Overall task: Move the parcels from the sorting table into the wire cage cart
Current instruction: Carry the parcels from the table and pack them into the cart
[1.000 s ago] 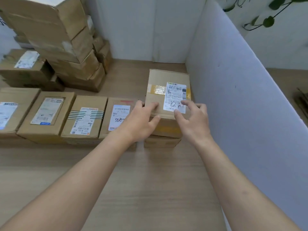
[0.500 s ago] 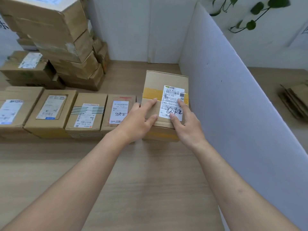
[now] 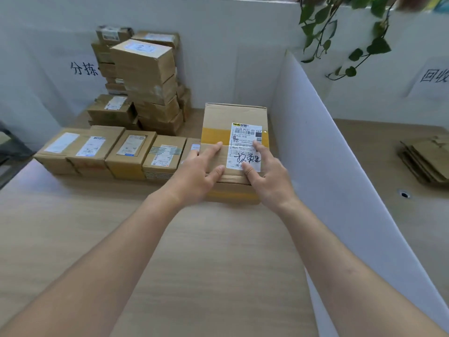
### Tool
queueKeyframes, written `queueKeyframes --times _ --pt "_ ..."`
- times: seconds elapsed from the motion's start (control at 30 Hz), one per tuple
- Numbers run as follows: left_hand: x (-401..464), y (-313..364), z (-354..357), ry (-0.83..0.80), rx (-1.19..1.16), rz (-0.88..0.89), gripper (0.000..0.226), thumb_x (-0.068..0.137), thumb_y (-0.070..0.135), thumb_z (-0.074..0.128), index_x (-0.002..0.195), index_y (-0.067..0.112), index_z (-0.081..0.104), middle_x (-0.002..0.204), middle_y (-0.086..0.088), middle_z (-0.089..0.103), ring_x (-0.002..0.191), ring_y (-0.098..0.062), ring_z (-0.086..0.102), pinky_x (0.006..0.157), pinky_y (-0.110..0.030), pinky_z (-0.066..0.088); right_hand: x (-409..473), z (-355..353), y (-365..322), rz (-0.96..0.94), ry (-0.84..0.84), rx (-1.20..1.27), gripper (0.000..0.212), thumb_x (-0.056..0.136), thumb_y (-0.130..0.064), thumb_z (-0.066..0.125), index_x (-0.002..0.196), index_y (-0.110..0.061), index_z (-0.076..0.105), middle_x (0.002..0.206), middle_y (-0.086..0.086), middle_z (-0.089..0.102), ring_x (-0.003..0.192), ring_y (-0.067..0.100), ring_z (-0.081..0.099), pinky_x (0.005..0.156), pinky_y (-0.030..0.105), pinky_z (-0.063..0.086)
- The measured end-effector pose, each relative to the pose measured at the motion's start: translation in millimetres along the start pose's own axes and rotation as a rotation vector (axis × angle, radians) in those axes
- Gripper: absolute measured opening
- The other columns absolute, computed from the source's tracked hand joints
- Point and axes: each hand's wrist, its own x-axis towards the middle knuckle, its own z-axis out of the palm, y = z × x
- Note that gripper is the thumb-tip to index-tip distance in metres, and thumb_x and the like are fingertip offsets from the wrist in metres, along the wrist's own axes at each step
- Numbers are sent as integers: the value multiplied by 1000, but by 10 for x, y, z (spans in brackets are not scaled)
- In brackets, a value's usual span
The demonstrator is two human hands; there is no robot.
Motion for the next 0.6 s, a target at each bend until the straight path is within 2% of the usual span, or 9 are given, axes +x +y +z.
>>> queueKeyframes --times 0.13,0.23,0.37,0.43,0.6 --pt "-633 143 -153 59 39 -10 61 104 48 52 159 46 25 137 -3 43 121 -22 48 96 -33 44 -469 -111 -250 -60 -38 -13 63 100 -47 62 156 -45 35 138 2 54 128 17 49 94 26 36" --pt "-1088 221 -268 127 36 -18 61 104 45 54 160 43 28 138 -4 43 120 -20 48 95 -30 42 -787 -124 -453 -114 -71 -30 63 100 -47 61 157 -43 35 141 3 53 129 19 49 94 25 34" --pt "-1615 227 -423 215 38 -67 62 104 43 56 160 42 30 133 -3 43 118 -17 45 96 -32 43 -1086 -41 -715 -178 -138 -31 62 101 -47 61 157 -43 34 137 6 53 113 15 49 90 26 36" --pt "-1825 177 -525 245 27 -101 62 103 44 58 159 44 31 128 -2 43 116 -19 47 96 -32 43 -1191 34 -845 -228 -162 -33 63 101 -47 60 157 -41 34 138 5 54 115 16 51 91 27 37" --pt "-2264 -41 -812 326 -8 -176 62 101 45 61 156 47 33 127 -4 45 117 -23 52 103 -35 45 -1412 337 -1184 -314 -233 -38 63 102 -50 57 158 -44 29 137 7 52 122 23 54 101 41 49"
